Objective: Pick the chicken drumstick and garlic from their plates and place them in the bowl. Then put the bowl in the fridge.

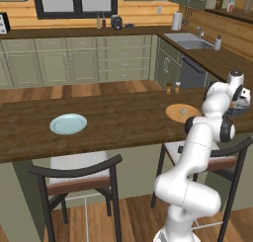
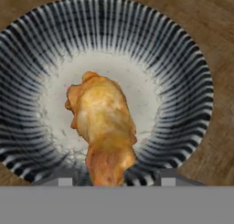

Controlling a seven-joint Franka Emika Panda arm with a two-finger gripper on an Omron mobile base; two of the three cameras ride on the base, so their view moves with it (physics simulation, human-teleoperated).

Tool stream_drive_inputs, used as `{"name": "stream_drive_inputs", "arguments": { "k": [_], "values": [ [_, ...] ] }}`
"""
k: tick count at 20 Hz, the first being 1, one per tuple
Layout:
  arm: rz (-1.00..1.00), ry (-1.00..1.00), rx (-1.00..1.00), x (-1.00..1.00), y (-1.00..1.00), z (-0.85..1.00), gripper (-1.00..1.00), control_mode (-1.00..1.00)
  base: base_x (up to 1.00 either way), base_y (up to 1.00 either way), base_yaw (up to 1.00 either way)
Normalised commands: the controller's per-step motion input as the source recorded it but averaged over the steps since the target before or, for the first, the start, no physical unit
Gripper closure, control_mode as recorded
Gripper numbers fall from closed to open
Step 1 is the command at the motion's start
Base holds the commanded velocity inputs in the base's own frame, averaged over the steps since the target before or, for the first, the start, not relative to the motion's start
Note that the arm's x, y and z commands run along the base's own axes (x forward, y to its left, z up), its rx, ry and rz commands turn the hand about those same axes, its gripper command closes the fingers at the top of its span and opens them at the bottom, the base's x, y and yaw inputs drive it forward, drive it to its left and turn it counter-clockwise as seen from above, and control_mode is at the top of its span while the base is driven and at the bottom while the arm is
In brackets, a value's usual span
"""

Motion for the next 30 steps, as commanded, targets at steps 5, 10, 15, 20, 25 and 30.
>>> {"name": "stream_drive_inputs", "arguments": {
  "k": [5, 10, 15, 20, 25, 30],
  "values": [
    [0.0, 0.0, 0.0, 0.0, -0.07, 0.03, -1.0, -1.0, 0.0, 0.0, 0.0],
    [0.0, -0.01, 0.0, 0.0, 0.05, 0.17, -1.0, -1.0, 0.0, 0.0, 0.0],
    [0.0, 0.01, 0.0, -0.11, 0.45, 0.19, -1.0, -1.0, 0.0, 0.0, 0.0],
    [0.03, 0.12, 0.0, -0.13, 0.81, 0.0, -1.0, -1.0, 0.0, 0.0, 0.0],
    [0.04, 0.11, 0.0, -0.51, 0.87, 0.0, -1.0, -1.0, 0.0, 0.0, 0.0],
    [0.0, 0.04, 0.04, -0.59, 0.69, -0.16, -1.0, -1.0, 0.0, 0.0, 0.0]
  ]
}}
